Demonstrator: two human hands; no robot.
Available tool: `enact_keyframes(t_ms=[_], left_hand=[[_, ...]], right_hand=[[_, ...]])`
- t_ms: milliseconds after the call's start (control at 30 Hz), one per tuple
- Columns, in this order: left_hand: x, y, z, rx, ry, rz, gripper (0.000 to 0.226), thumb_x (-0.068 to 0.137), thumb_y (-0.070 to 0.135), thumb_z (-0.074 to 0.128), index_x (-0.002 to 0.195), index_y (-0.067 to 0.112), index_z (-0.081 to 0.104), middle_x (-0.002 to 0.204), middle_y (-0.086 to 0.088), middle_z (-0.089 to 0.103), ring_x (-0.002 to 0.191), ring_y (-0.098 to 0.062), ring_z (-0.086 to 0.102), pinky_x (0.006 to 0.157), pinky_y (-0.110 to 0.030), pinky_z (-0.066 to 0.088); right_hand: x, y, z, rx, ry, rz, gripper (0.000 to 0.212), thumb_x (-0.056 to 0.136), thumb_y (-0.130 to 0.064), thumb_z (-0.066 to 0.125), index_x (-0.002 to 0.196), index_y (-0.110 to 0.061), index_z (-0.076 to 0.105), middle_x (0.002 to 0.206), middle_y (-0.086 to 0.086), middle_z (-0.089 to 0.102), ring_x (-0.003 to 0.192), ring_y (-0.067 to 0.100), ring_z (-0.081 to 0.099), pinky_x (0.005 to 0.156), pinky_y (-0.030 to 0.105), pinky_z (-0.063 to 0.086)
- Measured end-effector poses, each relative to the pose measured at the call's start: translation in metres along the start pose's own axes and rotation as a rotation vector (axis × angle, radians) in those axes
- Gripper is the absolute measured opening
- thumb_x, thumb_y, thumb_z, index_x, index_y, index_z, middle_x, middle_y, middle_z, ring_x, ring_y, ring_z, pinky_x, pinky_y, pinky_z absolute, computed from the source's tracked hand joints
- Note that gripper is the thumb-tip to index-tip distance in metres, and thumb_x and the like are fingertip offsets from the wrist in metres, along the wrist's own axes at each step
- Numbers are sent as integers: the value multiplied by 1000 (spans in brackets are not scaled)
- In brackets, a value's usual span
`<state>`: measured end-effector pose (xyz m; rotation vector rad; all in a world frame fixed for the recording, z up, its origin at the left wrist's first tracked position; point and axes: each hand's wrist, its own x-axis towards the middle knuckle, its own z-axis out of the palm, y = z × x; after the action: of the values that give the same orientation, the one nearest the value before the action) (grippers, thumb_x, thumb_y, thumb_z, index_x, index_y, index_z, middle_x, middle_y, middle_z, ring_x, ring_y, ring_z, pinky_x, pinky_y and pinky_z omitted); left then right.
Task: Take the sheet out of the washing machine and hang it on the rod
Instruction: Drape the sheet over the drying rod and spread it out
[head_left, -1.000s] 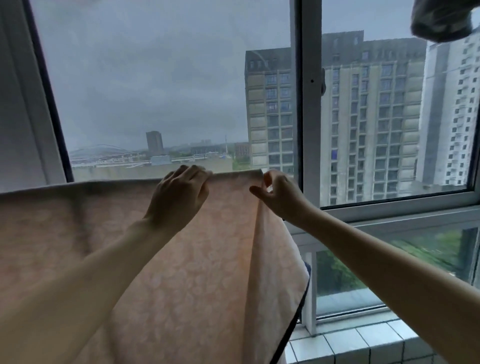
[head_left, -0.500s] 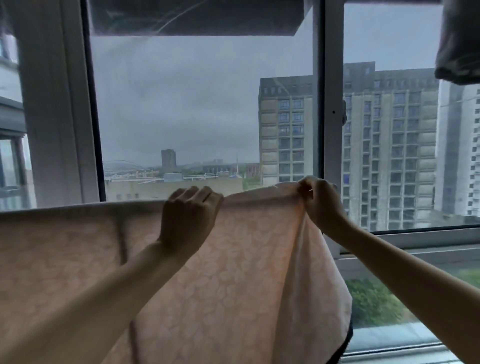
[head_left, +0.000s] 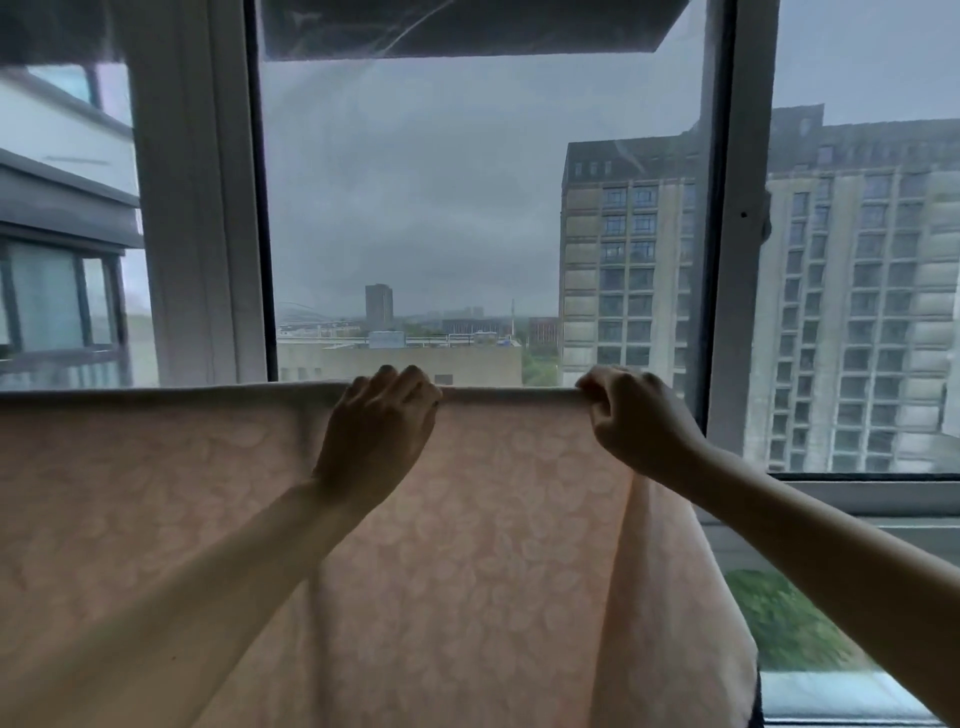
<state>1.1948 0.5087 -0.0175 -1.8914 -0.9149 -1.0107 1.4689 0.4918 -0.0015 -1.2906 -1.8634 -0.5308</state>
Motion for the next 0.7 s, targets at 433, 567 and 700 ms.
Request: enact_keyframes(t_ms=[433, 567, 700], left_hand=[[-56, -160, -62, -276, -220, -255, 23, 92, 18, 59, 111, 11, 69, 102, -3, 70, 90, -13, 64, 81, -16, 43], [-59, -199, -72, -338, -268, -295, 18, 86, 15, 68, 103, 12, 73, 97, 0, 72, 83, -4, 62, 73, -3, 37], [-61, -223, -76, -398, -233, -301, 11, 80, 16, 74, 91, 13, 76, 85, 2, 73, 77, -1, 64, 73, -1, 39]], right_hand=[[31, -125, 52, 31, -82, -163, 41, 95, -35, 49, 133, -21, 41, 117, 8, 64, 91, 22, 66, 78, 43, 56], [47, -171, 74, 63, -60, -208, 39, 95, -39, 48, 130, -21, 46, 126, 5, 60, 98, 16, 65, 78, 39, 57], [63, -203, 94, 100, -33, -206, 26, 94, -33, 53, 113, -18, 59, 112, 3, 60, 90, 17, 65, 76, 39, 57]])
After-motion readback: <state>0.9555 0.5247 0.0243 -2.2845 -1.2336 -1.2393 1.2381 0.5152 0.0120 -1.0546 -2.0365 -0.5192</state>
